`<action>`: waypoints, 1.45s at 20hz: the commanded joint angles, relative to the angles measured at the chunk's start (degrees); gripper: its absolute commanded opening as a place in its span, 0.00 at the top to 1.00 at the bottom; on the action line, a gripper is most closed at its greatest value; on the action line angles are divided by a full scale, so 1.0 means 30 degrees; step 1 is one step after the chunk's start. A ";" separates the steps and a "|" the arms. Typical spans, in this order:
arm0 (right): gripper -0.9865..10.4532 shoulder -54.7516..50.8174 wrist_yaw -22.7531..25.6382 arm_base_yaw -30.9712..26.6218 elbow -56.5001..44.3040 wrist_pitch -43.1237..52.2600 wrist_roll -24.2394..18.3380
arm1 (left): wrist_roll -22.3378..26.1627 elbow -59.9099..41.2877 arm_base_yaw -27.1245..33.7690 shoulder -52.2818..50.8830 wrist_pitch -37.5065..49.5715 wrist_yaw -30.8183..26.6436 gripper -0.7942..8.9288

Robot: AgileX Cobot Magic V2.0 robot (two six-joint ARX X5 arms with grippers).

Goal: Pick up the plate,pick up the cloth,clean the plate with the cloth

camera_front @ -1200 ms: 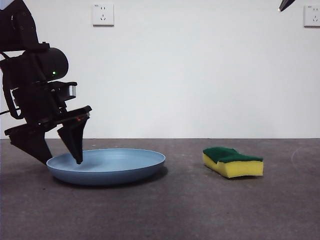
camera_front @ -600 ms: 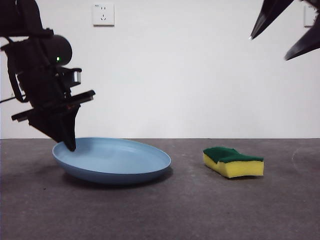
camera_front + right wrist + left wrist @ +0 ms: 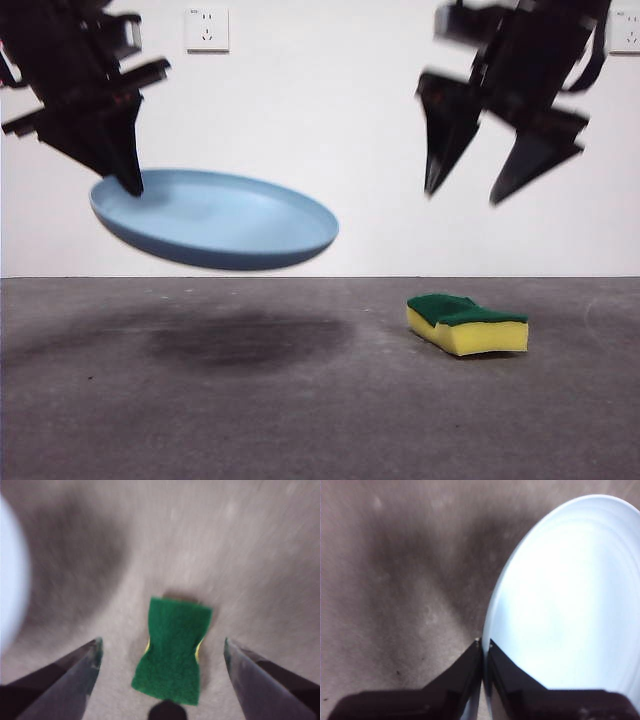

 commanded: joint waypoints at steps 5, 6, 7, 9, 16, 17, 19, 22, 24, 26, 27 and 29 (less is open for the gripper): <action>0.56 0.3643 0.0408 0.0073 0.0029 0.0627 -0.0233 | 0.0219 0.0124 -0.0073 -0.0729 -0.0685 0.0051 0.93; 0.56 0.4087 0.0401 0.0073 0.0029 0.0736 -0.0226 | 0.0226 0.0124 -0.0073 -0.0729 -0.0801 0.0051 0.93; 0.56 0.4452 0.0401 0.0073 0.0029 0.0838 -0.0219 | 0.0226 0.0124 -0.0073 -0.0729 -0.0852 0.0051 0.93; 0.57 0.5020 0.0393 0.0095 0.0029 0.0998 -0.0219 | 0.0219 0.0124 -0.0073 -0.0729 -0.0882 0.0051 0.93; 0.92 0.5384 0.0415 0.0095 0.0029 0.0991 -0.0306 | 0.0226 0.0124 -0.0073 -0.0729 -0.0954 0.0051 0.93; 0.92 0.5384 0.0423 0.0095 0.0029 0.0911 -0.0364 | 0.0226 0.0124 -0.0073 -0.0729 -0.0984 0.0051 0.93; 0.92 0.5384 0.0481 0.0095 0.0022 0.0721 -0.0364 | 0.0233 0.0124 -0.0073 -0.0729 -0.1180 0.0051 0.93; 0.92 0.5384 0.0459 0.0109 0.0029 0.0525 -0.0350 | 0.0466 0.0124 -0.0073 -0.0729 -0.1457 0.0051 0.93; 0.92 0.5377 0.0379 0.0124 0.0029 0.0510 -0.0328 | 0.0648 0.0124 -0.0073 -0.0729 -0.1494 0.0044 0.93; 0.92 0.5122 0.0321 0.0124 0.0029 0.0313 -0.0015 | 0.0648 0.0124 -0.0073 -0.0721 -0.1479 0.0029 0.93; 0.92 0.4787 0.0248 0.0160 0.0029 0.0182 0.0219 | 0.0648 0.0124 -0.0073 -0.0721 -0.1435 0.0029 0.93; 0.92 0.3650 -0.0510 0.0459 0.0029 -0.0036 0.0634 | 0.0648 0.0117 -0.0073 -0.0721 -0.1224 0.0022 0.93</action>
